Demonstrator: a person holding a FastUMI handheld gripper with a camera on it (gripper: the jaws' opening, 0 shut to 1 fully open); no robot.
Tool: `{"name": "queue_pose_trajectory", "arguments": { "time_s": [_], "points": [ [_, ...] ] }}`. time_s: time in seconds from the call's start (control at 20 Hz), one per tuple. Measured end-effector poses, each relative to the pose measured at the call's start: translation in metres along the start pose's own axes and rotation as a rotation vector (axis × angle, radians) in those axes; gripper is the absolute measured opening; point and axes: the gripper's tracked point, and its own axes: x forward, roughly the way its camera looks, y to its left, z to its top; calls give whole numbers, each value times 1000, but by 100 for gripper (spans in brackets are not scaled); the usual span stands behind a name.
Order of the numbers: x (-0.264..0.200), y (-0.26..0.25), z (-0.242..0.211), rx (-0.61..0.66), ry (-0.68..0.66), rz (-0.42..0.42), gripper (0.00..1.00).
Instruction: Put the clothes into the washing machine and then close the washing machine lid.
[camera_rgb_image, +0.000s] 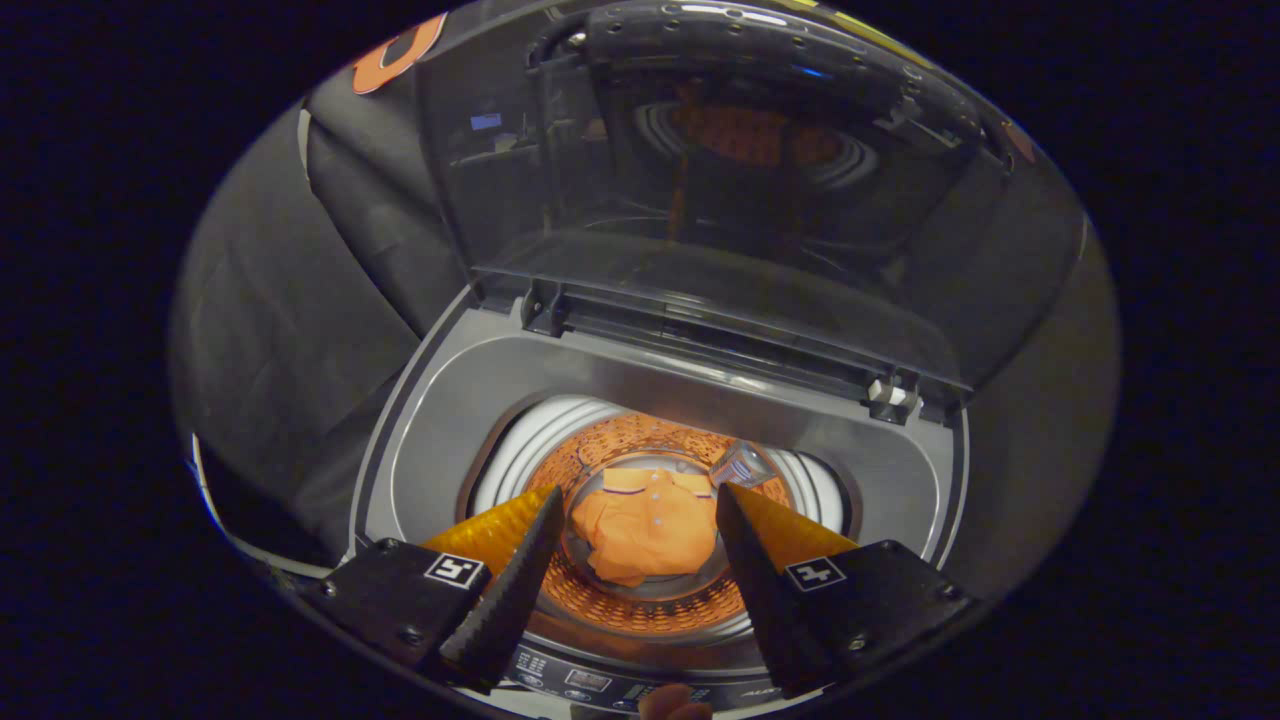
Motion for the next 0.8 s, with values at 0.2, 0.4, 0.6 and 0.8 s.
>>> {"name": "queue_pose_trajectory", "arguments": {
  "time_s": [0.2, 0.4, 0.6, 0.8],
  "points": [
    [-14, 3, 3, -6, -25, 3, 95],
    [-55, 9, 24, 18, -113, 28, 95],
    [-119, 14, 84, 47, -261, 63, 94],
    [-166, -4, 171, 60, -399, 49, 95]
  ]
}}
